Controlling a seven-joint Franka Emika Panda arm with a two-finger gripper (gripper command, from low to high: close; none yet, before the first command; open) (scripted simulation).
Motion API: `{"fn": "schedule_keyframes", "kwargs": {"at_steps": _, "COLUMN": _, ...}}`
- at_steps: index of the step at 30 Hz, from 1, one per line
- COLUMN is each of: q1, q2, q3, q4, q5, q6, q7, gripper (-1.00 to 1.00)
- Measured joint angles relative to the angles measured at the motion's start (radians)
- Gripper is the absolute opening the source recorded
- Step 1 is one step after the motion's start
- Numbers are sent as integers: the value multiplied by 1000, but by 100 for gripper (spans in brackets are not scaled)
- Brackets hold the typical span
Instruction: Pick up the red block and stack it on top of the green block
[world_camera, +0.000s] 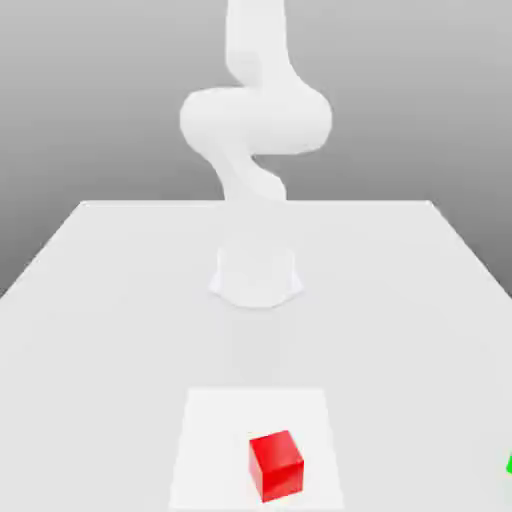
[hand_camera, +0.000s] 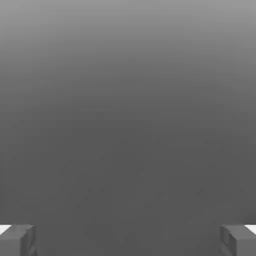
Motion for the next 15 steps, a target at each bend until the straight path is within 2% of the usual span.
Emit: {"fn": "schedule_keyframes", "kwargs": {"at_steps": 15, "q1": 68, "q2": 550, "q3": -36, "q4": -130, "q5": 33, "q6": 228, "q7": -189, "gripper": 0}}
